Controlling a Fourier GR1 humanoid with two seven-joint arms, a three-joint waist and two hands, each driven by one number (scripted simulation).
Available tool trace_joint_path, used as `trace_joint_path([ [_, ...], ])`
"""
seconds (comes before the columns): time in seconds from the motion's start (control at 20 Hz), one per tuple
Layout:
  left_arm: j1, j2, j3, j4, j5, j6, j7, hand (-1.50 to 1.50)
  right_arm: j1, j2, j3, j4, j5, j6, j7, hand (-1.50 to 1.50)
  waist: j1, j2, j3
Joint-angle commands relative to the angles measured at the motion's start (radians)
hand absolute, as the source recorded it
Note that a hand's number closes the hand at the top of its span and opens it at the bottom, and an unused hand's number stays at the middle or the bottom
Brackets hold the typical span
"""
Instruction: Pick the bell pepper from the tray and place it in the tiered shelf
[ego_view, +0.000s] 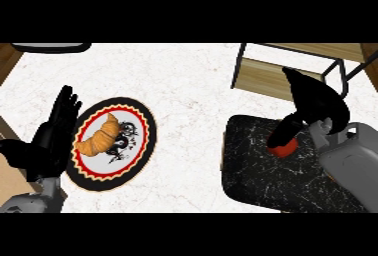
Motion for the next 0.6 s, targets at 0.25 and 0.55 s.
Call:
trace_joint_path([
  [0.25,-0.014,0.002,0.018,-0.004,-0.002,-0.003,0.018,0.00,-0.050,0.064,0.037,0.108,0.033,0.087,0.255,-1.50,-0.011,-0.001,0.002],
  [0.55,0.009,0.007,0.047,-0.016,0.011,-0.020,0.014,0.00,0.064,0.076,0.040,0.029,0.087,0.055,0.228,-1.50,-0.021,-0.004,0.002],
])
